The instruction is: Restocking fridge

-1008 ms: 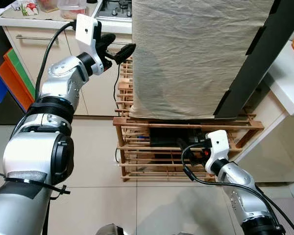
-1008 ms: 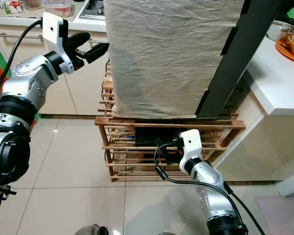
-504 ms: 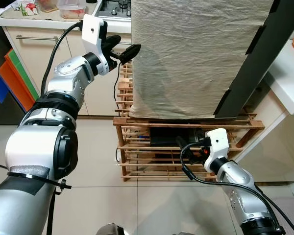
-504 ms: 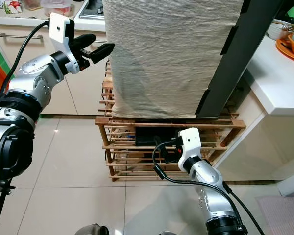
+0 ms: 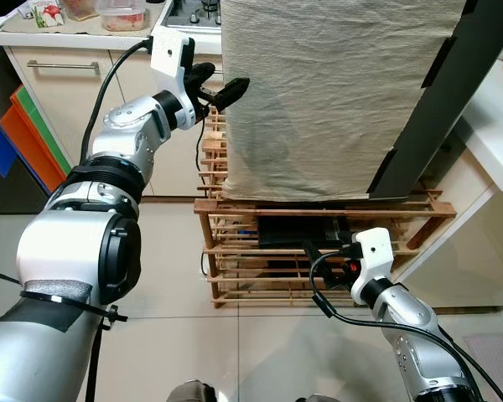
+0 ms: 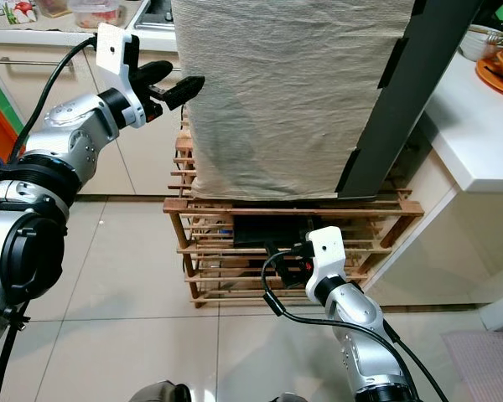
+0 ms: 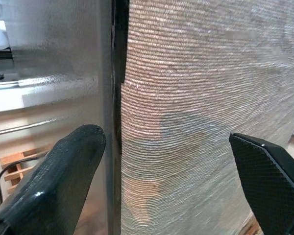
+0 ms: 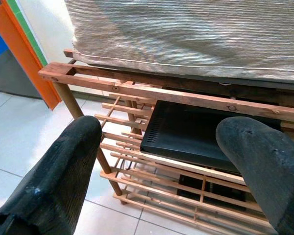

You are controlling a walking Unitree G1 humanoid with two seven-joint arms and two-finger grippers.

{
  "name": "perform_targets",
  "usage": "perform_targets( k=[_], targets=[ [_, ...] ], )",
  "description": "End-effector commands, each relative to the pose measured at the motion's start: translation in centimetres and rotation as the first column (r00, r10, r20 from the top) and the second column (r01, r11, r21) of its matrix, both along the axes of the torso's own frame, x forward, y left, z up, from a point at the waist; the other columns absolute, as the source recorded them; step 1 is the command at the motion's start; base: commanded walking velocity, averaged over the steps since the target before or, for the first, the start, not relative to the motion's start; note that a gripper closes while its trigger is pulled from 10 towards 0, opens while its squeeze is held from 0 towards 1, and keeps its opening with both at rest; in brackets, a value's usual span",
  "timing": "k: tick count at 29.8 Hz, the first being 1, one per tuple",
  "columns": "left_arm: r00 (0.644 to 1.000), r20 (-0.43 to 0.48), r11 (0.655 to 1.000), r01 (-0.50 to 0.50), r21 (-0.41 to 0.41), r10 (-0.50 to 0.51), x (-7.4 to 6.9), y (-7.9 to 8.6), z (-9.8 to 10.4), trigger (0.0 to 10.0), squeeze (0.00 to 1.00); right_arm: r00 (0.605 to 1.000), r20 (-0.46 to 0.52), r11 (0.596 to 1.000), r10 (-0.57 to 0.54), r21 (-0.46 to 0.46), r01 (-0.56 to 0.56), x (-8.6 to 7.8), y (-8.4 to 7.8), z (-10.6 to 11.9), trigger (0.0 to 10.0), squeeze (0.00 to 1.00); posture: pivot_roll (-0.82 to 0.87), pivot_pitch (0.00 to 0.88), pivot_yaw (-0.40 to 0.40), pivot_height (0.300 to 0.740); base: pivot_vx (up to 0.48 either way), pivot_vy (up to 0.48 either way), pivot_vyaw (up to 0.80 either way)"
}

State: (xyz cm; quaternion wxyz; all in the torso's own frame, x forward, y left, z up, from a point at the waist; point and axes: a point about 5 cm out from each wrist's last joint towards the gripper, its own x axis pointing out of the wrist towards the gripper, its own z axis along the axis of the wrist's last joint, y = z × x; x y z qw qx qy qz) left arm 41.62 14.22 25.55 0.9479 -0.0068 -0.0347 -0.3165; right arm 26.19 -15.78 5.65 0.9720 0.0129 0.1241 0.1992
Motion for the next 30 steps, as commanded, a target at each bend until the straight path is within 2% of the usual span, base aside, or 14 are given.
perform_targets(
  k=[1, 15, 30],
  targets=[
    [1.0, 0.021, 1.0, -0.01, 0.019, 0.01, 0.2, -0.3, 0.8, 10.0, 0.0, 1.0, 0.006, 1.0, -0.002, -0.014, 0.002, 0.1, 0.1, 0.3, 10.0, 0.0, -0.14, 0.039, 0.023, 0.74, 0.0, 0.0, 0.0],
    [0.996, 0.061, 0.998, -0.067, -0.013, 0.068, 0.3, 0.4, 1.5, 10.0, 0.0, 0.999, 0.002, 0.999, 0.039, -0.022, -0.039, 0.9, 0.7, 0.3, 10.0, 0.0, -0.1, 0.016, -0.002, 0.74, 0.0, 0.0, 0.0],
    [0.987, 0.068, 0.989, -0.148, 0.027, 0.146, 0.6, -0.7, 1.3, 10.0, 0.0, 0.999, 0.021, 0.999, 0.033, -0.009, -0.032, 0.5, 1.2, 1.0, 10.0, 0.0, -0.12, 0.029, 0.017, 0.74, 0.0, 0.0, 0.0]
  ],
)
